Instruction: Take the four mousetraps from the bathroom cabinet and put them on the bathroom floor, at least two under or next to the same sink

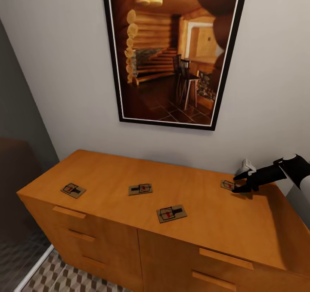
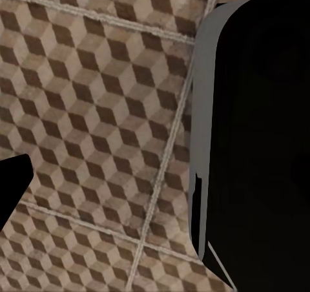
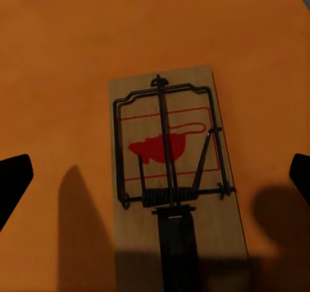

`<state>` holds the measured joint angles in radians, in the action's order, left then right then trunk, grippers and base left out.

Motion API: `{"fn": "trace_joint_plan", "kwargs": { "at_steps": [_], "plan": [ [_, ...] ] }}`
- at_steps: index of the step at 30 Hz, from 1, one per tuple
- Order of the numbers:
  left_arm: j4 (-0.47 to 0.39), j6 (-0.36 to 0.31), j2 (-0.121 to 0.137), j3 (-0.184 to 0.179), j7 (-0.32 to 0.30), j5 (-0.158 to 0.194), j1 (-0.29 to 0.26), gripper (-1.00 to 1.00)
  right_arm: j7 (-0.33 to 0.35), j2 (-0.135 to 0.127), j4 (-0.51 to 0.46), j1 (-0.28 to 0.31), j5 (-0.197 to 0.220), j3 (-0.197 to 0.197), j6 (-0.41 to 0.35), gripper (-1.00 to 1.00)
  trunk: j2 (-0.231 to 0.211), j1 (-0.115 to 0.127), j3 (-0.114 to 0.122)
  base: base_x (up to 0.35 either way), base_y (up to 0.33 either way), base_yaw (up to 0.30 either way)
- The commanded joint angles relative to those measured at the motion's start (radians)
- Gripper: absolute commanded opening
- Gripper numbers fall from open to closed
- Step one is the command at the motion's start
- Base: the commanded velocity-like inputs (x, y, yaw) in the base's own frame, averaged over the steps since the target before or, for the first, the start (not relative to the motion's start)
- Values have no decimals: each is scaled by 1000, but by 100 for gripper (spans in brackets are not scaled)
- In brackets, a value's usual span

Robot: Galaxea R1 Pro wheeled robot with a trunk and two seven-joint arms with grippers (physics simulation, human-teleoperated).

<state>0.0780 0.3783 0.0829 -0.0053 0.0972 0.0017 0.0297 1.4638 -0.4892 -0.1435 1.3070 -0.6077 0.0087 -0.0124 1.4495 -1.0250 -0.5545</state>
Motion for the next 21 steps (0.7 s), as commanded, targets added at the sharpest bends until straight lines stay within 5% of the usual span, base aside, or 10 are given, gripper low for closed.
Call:
{"fn": "trace_joint_plan", "kwargs": {
  "at_steps": [1,21],
  "plan": [
    [2,5,0,-1,3,0,-1,100,3,0,-1,0,-1,0,-1,100,0,0,-2,0,0,0],
    [2,5,0,-1,3,0,-1,100,3,0,-1,0,-1,0,-1,100,0,0,-19,0,0,0]
  ]
}}
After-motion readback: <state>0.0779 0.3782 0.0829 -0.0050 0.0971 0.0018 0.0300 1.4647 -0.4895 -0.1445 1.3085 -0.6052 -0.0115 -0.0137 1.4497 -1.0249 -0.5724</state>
